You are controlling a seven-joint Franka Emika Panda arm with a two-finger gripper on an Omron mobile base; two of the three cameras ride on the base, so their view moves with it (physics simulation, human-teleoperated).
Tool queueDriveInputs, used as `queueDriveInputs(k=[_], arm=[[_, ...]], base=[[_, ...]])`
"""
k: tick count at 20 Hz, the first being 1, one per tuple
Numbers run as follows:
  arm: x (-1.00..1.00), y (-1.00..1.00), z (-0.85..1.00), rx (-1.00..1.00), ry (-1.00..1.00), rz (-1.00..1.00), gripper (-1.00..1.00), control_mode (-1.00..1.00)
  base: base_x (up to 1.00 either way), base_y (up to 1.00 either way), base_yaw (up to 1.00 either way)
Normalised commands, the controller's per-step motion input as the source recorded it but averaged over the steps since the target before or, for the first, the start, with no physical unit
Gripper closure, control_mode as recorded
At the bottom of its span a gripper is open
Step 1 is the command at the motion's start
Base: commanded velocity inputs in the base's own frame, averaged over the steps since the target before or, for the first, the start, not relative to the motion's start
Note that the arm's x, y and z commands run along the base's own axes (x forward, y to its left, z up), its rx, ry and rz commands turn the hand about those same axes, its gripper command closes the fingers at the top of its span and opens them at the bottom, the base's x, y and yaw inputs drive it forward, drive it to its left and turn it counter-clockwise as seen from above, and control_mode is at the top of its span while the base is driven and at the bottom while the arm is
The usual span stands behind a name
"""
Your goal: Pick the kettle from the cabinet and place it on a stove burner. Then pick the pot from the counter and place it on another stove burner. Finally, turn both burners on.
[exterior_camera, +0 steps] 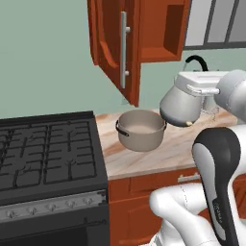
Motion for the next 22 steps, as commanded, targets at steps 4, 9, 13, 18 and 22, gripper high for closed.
queueDriveInputs(k=[4,9,13,18,22], arm=[[0.00,0.00,0.00,0.00,0.00,0.00,1.00,1.00],[0.00,0.00,0.00,0.00,0.00,0.00,1.00,1.00],[0.00,0.00,0.00,0.00,0.00,0.00,1.00,1.00],[0.00,0.00,0.00,0.00,0.00,0.00,1.00,1.00],[0.00,0.00,0.00,0.00,0.00,0.00,1.00,1.00]], base=[[-0.23,0.85,-0.05],[-0.23,0.81,-0.05],[-0.07,0.74,-0.08],[0.03,0.62,-0.13],[0.18,0.57,-0.17]])
